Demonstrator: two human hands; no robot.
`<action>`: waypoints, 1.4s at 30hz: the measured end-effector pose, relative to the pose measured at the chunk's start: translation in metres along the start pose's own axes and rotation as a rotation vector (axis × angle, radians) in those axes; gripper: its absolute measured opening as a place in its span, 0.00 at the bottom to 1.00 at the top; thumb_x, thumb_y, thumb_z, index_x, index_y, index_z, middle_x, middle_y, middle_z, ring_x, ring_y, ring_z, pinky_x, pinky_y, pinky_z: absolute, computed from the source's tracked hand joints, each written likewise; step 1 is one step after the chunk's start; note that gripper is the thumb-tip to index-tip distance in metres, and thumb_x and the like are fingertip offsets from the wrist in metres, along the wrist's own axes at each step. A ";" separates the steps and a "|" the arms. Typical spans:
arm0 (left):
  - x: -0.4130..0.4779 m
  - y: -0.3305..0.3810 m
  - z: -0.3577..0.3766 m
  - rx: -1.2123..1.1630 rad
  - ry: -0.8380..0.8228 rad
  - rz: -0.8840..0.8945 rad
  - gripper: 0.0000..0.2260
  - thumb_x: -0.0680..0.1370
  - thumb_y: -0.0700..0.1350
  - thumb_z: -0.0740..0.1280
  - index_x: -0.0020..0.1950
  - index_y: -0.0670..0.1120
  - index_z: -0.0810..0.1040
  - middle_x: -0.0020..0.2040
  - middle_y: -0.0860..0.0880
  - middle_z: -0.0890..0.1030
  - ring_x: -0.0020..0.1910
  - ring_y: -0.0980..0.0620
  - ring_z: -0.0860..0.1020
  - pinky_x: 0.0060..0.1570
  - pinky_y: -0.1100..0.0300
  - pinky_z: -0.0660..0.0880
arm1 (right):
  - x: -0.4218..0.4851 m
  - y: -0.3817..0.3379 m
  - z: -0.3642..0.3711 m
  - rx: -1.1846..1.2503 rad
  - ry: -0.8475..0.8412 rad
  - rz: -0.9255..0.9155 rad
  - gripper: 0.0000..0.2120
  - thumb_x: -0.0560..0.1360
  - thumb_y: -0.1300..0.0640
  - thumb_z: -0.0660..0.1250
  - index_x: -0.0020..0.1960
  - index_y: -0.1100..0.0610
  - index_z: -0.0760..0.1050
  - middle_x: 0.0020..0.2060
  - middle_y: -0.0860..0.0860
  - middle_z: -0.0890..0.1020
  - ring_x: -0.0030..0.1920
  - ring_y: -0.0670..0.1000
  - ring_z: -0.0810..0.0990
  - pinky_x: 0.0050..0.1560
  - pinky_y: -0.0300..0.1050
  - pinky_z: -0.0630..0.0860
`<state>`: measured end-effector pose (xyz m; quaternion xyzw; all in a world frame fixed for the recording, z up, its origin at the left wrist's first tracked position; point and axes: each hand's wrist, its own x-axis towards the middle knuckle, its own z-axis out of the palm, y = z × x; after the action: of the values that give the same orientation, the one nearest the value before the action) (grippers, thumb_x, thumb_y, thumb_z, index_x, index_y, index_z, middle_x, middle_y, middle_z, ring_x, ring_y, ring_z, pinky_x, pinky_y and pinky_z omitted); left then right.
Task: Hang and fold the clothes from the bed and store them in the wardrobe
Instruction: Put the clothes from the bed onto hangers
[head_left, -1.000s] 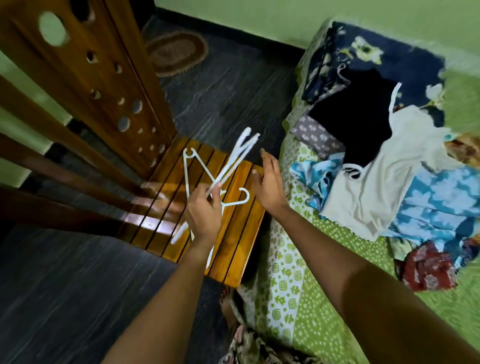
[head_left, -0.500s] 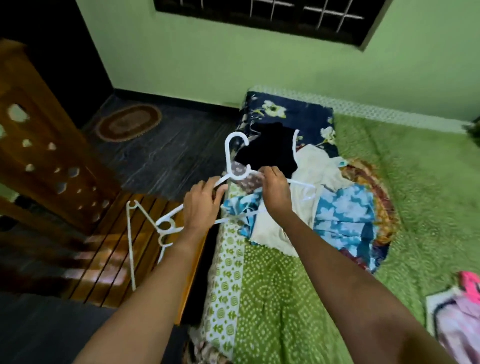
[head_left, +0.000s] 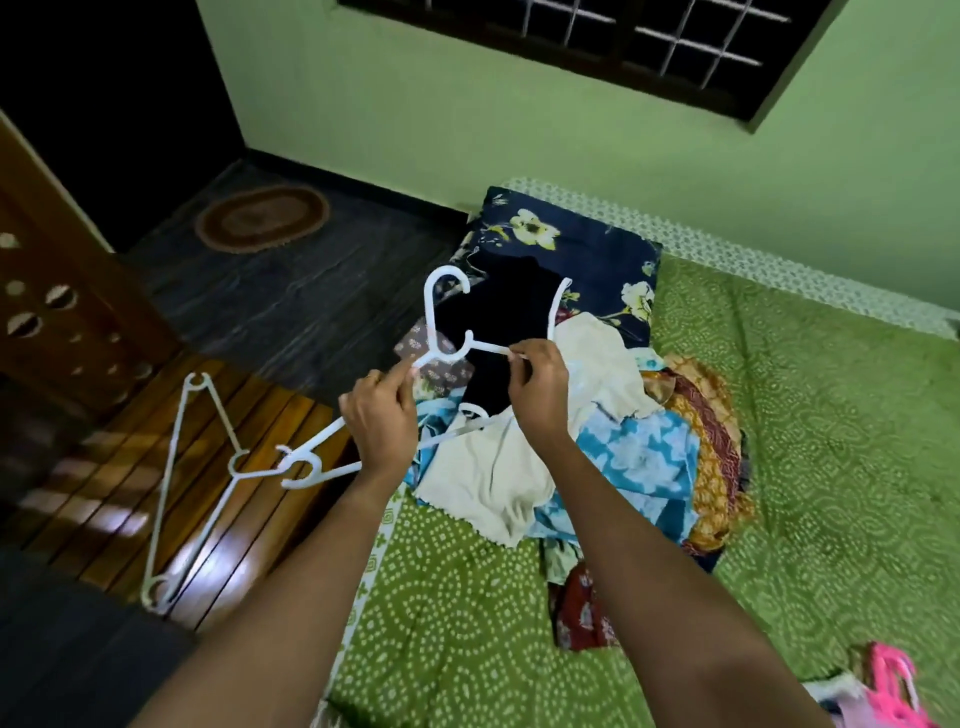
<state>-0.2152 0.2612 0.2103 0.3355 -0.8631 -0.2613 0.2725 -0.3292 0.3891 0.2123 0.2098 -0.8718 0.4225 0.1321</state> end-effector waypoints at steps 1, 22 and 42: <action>0.001 -0.005 0.004 0.017 0.007 -0.030 0.10 0.79 0.42 0.63 0.57 0.45 0.81 0.38 0.39 0.78 0.40 0.39 0.74 0.41 0.56 0.58 | 0.001 0.005 0.005 0.018 0.007 0.026 0.05 0.74 0.68 0.65 0.46 0.67 0.79 0.43 0.61 0.79 0.44 0.56 0.78 0.48 0.31 0.67; 0.052 -0.089 0.095 0.026 0.028 -0.353 0.12 0.80 0.46 0.61 0.61 0.49 0.79 0.47 0.42 0.79 0.50 0.43 0.73 0.50 0.60 0.56 | 0.014 0.150 0.152 0.449 -0.337 1.334 0.02 0.78 0.62 0.62 0.48 0.60 0.69 0.37 0.52 0.71 0.36 0.52 0.72 0.38 0.44 0.74; 0.049 -0.088 0.083 -0.056 -0.089 -0.405 0.11 0.80 0.45 0.61 0.58 0.45 0.79 0.51 0.42 0.81 0.53 0.43 0.76 0.60 0.52 0.66 | 0.007 0.113 0.146 0.000 -0.326 0.753 0.18 0.78 0.61 0.64 0.65 0.66 0.71 0.57 0.64 0.78 0.60 0.62 0.75 0.57 0.47 0.69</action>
<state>-0.2615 0.1917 0.1095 0.4823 -0.7817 -0.3494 0.1852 -0.3972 0.3338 0.0496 -0.0595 -0.8972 0.4026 -0.1717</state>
